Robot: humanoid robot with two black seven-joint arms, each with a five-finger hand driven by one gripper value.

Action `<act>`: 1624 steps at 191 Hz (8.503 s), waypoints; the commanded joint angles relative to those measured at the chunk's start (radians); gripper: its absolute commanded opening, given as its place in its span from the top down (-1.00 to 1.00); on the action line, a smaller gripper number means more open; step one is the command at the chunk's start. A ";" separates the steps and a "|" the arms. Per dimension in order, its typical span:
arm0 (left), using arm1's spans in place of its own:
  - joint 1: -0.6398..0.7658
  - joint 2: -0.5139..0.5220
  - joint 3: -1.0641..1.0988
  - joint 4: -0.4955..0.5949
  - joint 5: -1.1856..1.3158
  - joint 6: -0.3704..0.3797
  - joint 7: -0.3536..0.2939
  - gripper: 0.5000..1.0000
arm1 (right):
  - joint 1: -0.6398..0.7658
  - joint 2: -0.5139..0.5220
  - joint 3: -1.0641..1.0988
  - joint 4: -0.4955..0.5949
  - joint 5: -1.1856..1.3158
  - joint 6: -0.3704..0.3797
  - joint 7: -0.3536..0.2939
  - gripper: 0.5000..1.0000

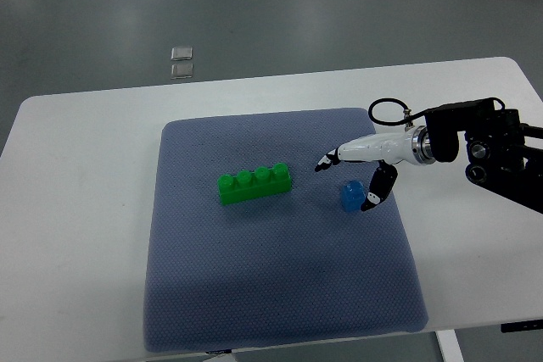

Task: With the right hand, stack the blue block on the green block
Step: 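Lower the right hand beside the small blue block, then close the right hand fingers around the blue block, then lift the blue block and carry it over the green block, then lower the blue block onto the green block's studs and release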

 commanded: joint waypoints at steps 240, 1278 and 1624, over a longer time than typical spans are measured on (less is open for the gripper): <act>0.000 0.000 0.000 0.000 0.000 0.000 -0.002 -1.00 | -0.028 0.031 0.002 -0.047 0.010 -0.037 -0.009 -0.19; 0.001 0.000 0.000 0.000 0.000 0.000 0.000 -1.00 | 0.104 0.335 0.006 -0.182 -0.091 -0.161 0.021 0.79; 0.000 0.000 0.000 0.000 0.000 0.000 0.000 -1.00 | 0.061 0.395 -0.015 -0.234 -0.148 -0.217 0.023 0.79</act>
